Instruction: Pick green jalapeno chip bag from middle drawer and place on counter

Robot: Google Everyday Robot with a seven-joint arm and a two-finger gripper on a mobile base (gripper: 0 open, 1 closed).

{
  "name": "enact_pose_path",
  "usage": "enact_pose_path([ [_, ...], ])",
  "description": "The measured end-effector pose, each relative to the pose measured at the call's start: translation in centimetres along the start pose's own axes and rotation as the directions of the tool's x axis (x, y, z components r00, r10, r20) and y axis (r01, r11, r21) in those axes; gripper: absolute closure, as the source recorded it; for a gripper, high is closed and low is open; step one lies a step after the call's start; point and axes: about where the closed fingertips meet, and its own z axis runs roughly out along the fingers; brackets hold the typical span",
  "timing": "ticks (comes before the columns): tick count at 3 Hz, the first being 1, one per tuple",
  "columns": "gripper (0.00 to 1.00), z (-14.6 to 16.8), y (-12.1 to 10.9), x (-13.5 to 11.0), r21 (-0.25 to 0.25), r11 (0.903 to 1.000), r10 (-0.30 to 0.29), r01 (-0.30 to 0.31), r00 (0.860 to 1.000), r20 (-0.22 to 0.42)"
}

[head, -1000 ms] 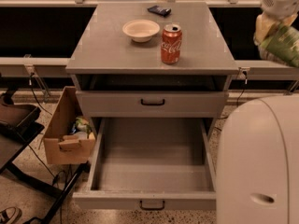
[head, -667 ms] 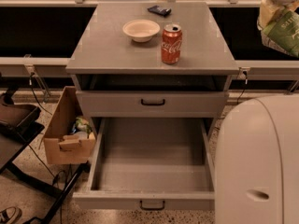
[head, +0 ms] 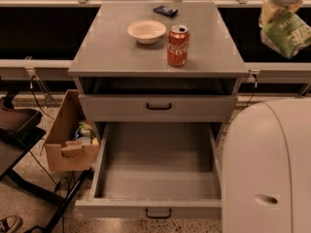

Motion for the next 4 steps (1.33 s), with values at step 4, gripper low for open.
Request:
enact_pose_path([
  [4,1.0,6.5,5.8,-12.2,-0.403,0.9009,0.344,-0.161,0.83,0.439],
])
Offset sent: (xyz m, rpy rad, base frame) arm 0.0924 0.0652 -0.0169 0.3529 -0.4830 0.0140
